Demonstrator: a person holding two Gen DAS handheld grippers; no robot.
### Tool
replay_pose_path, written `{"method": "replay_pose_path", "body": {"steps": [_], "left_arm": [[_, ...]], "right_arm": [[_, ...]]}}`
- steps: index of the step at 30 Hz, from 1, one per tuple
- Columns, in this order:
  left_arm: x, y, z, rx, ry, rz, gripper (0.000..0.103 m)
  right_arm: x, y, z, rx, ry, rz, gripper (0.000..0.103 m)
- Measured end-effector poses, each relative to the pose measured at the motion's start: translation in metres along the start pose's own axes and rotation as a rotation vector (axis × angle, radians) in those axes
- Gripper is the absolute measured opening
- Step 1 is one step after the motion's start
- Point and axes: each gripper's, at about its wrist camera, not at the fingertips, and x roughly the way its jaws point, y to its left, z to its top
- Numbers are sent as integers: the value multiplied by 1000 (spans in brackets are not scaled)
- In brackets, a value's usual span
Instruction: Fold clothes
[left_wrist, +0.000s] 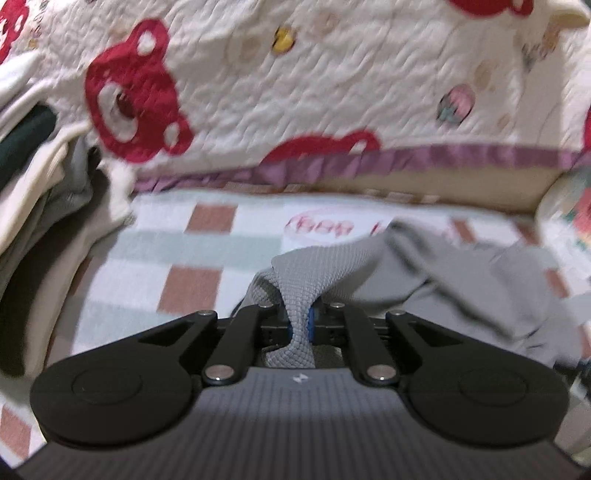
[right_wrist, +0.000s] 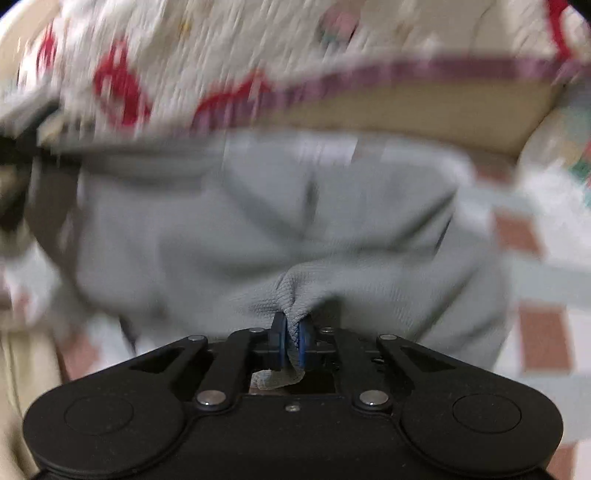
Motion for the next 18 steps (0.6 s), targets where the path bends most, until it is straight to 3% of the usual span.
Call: {"method": "replay_pose_path", "body": {"steps": [3, 5, 7, 10, 14, 18], "left_arm": [[10, -8, 28, -43, -49, 5, 10], [24, -4, 41, -129, -90, -3, 25], [31, -6, 47, -154, -105, 7, 25], [32, -18, 32, -73, -99, 4, 33], [37, -36, -18, 70, 17, -85, 42], [60, -62, -58, 238, 130, -59, 42]], "right_arm": [[-45, -20, 49, 26, -178, -60, 7], [-52, -37, 77, -45, -228, -186, 7], [-37, -56, 98, -107, -238, -321, 7], [8, -95, 112, -29, -178, -422, 7], [43, -128, 101, 109, -130, -390, 7], [53, -125, 86, 82, -130, -415, 7]]}}
